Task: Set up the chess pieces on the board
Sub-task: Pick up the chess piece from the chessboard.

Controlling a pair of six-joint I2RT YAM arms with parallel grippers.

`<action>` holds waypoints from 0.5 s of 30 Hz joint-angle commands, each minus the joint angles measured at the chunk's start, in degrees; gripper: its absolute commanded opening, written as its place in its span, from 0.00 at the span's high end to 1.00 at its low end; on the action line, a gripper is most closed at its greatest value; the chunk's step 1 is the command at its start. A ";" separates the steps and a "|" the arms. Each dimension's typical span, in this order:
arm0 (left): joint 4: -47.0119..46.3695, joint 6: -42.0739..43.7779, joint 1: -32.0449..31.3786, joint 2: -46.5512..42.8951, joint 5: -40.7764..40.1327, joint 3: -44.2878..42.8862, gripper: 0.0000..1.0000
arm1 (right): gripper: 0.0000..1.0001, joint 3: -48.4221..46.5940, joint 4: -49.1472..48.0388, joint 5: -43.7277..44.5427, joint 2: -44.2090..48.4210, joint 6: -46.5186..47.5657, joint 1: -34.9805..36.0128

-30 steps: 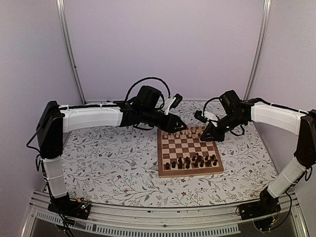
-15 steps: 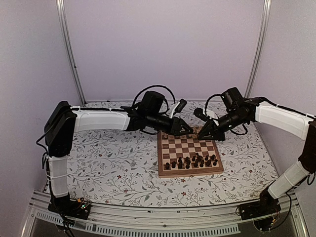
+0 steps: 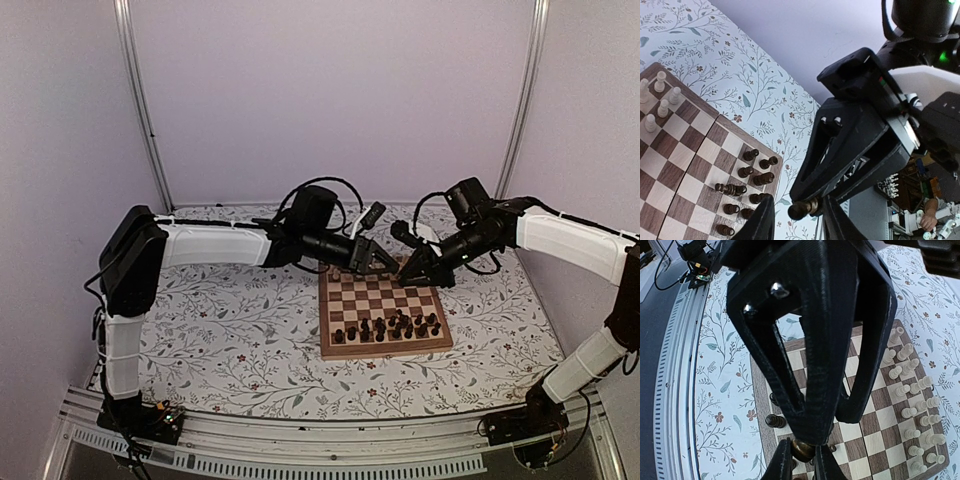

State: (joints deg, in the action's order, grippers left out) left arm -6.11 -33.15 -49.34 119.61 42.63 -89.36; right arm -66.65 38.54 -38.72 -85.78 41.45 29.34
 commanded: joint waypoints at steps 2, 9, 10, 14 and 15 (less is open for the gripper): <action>-2.14 -0.94 -0.21 1.74 3.45 -2.04 0.69 | 0.90 -0.03 -0.03 -0.09 0.55 0.18 0.55; -2.16 -1.41 -0.23 2.40 4.54 -2.34 0.73 | 0.89 -0.49 -0.08 0.16 0.12 -0.31 0.66; -2.15 -1.46 -0.23 2.50 4.75 -2.39 0.73 | 0.90 -0.63 -0.05 0.09 -0.03 -0.32 0.63; -2.24 -1.76 -0.32 2.99 5.75 -2.82 0.79 | 0.89 -0.59 -0.07 0.14 -0.41 -0.56 0.76; -2.35 -1.86 -0.32 3.04 5.98 -2.83 0.80 | 0.89 -0.58 -0.18 0.39 -0.57 -0.58 0.79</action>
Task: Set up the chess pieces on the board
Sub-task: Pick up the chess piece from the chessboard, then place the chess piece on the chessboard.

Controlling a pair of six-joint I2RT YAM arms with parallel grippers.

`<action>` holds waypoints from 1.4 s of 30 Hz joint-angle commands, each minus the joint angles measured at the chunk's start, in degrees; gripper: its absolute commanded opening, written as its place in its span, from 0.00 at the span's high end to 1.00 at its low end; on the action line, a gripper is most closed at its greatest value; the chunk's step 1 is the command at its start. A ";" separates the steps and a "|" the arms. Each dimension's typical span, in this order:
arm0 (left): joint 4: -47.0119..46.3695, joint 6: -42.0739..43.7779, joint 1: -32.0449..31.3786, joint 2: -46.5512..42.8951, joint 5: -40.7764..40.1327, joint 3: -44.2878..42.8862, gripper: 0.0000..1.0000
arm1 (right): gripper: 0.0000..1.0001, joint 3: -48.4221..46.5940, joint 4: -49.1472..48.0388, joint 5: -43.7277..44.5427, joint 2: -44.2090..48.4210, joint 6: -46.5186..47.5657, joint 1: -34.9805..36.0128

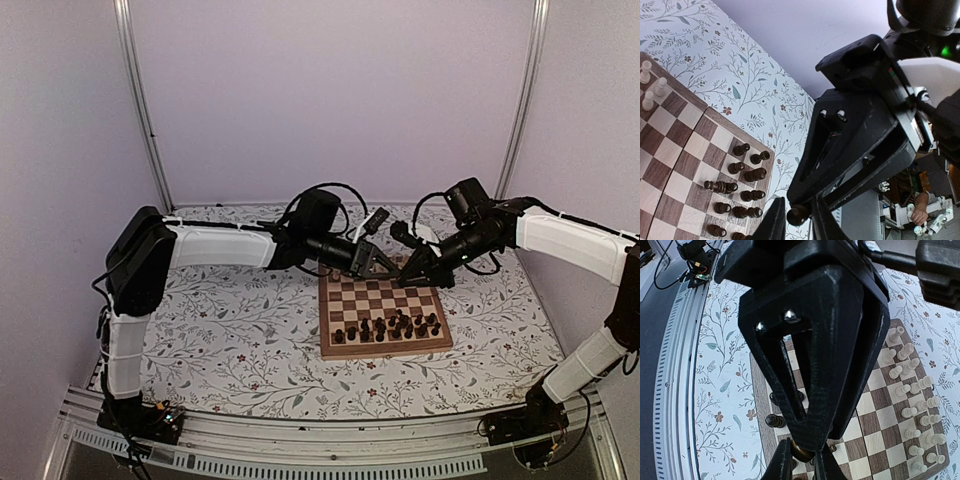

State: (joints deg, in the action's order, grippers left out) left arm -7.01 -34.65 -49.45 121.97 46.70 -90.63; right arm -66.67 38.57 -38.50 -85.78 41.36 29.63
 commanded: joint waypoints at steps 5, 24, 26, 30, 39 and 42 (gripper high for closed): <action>-1.44 -0.24 -0.21 0.52 3.02 -1.66 0.90 | 0.84 -0.58 -0.92 2.18 -1.19 -1.48 0.62; 31.63 34.40 -2.77 -16.85 -43.83 8.15 0.96 | 0.37 6.27 -9.48 -0.30 3.02 -6.79 -10.81; 32.21 36.73 -3.73 -17.57 -45.79 9.78 0.96 | 0.37 7.08 -10.65 1.69 2.91 -7.06 -10.82; 31.79 39.78 -6.17 -16.79 -46.51 10.90 0.95 | 0.37 8.03 -11.41 3.28 2.48 -6.93 -10.88; 32.45 40.54 -8.02 -10.74 -47.15 7.56 0.95 | 0.37 9.06 -11.44 4.07 1.51 -6.27 -10.86; 32.31 40.56 -8.28 -9.05 -44.90 6.01 0.94 | 0.37 9.11 -11.28 3.97 1.09 -6.09 -10.86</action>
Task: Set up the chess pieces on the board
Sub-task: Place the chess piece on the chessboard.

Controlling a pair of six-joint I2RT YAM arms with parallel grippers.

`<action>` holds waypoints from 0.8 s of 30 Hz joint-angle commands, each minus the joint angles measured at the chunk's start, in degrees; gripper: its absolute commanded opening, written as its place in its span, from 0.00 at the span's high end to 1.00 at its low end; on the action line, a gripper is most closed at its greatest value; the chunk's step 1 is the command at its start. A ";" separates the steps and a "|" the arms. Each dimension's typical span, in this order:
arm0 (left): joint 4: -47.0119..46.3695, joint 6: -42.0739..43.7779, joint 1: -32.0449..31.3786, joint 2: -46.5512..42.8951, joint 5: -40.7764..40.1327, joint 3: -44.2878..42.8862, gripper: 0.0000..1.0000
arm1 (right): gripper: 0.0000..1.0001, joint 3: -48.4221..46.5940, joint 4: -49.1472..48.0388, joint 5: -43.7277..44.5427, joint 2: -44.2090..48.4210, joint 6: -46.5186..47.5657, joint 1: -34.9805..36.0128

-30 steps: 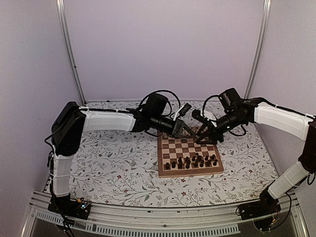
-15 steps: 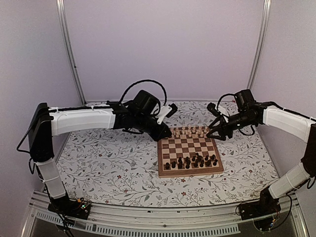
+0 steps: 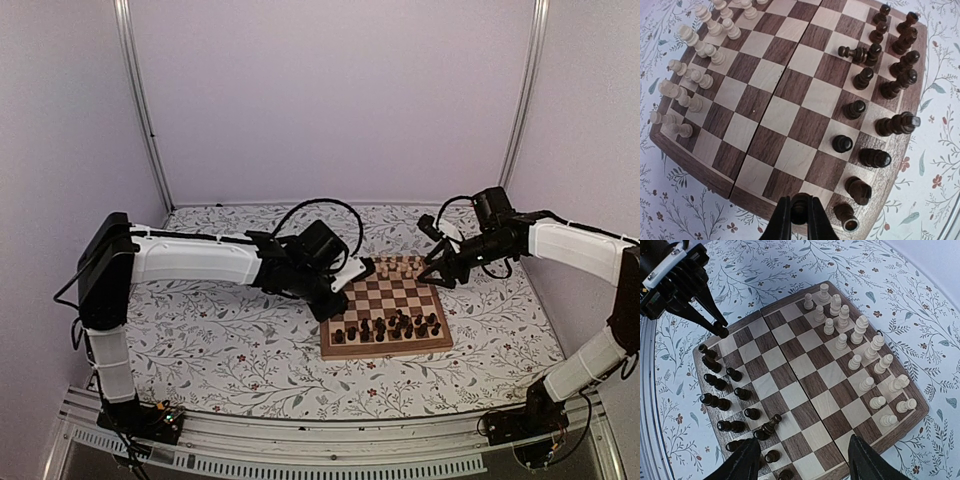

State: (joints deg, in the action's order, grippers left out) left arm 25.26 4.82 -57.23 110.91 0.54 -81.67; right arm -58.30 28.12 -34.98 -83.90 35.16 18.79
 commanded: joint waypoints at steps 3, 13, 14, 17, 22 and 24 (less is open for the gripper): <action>0.16 1.36 -0.67 3.77 2.19 -4.52 0.94 | 0.37 0.74 -0.53 0.29 -1.09 0.38 0.00; 2.52 2.20 -0.62 6.76 4.93 -6.64 0.93 | 0.37 0.66 0.13 -0.24 -1.82 0.96 -0.03; 2.64 2.27 -0.62 6.93 5.26 -6.70 0.93 | 0.37 0.60 0.18 -0.26 -1.88 1.04 0.01; 3.32 2.47 -0.61 7.46 6.17 -7.05 0.94 | 0.37 0.56 0.27 -0.30 -2.06 1.14 0.01; 3.90 2.42 -0.73 8.18 7.06 -7.32 0.93 | 0.36 0.47 0.52 -0.52 -2.28 1.23 -0.05; 3.84 2.37 -0.74 8.32 7.42 -7.44 0.92 | 0.37 0.43 0.61 -0.54 -2.32 1.36 -0.06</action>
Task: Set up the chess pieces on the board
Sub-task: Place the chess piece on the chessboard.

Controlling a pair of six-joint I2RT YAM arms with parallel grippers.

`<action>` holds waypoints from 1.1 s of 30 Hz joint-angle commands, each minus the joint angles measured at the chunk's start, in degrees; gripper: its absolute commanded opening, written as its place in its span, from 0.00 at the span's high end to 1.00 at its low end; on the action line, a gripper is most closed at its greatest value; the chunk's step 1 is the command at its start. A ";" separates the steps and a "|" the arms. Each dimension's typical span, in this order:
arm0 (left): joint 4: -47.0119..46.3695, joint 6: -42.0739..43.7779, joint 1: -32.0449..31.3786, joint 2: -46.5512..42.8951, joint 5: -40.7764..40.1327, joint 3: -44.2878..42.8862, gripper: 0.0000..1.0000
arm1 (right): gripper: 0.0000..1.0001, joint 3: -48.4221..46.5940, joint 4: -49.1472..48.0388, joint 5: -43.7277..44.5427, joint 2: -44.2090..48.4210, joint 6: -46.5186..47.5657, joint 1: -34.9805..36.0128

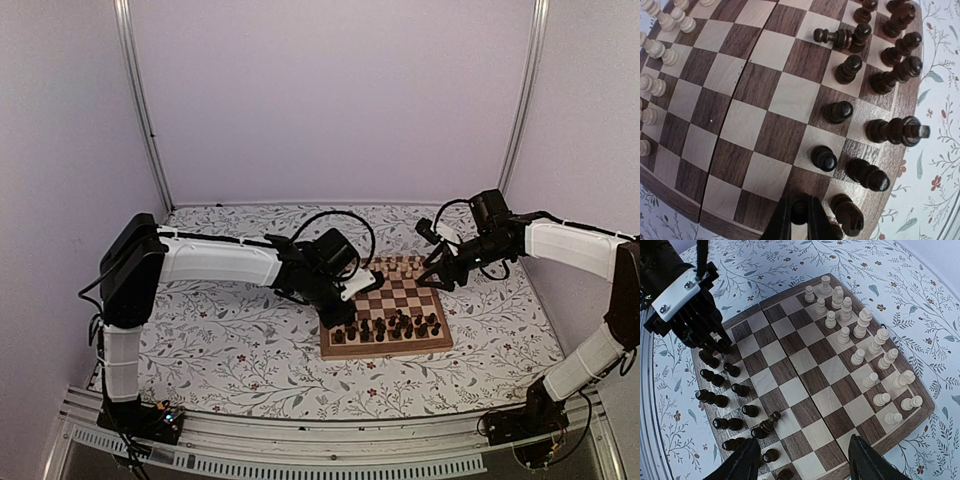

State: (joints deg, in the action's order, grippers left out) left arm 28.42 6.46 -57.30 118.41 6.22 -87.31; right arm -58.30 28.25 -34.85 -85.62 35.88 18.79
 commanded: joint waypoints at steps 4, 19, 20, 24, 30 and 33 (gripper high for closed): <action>0.73 0.66 -0.73 1.20 2.34 -2.32 0.92 | 0.36 0.47 0.70 -0.74 -0.53 0.63 -0.02; 0.79 0.30 -0.79 2.69 2.45 -3.29 0.90 | 0.36 0.42 1.11 -0.99 -0.68 0.95 -0.01; 0.89 0.35 -0.83 2.77 2.32 -3.30 0.90 | 0.36 0.39 1.12 -1.01 -0.68 0.95 -0.06; 1.15 0.43 -0.81 2.91 1.66 -3.32 0.90 | 0.36 0.39 1.27 -1.14 -0.84 0.99 -0.07; 1.28 0.50 -0.82 2.80 1.44 -3.31 0.84 | 0.36 0.30 1.41 -1.34 -1.17 0.95 -0.01; 1.28 0.49 -0.83 2.59 1.57 -3.27 0.79 | 0.36 0.21 1.48 -1.44 -1.21 0.95 -0.05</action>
State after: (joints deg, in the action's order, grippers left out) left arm 29.15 6.66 -57.39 120.68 8.10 -89.21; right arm -58.30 29.17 -35.20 -86.11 36.29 18.79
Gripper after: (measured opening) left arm 0.182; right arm 0.639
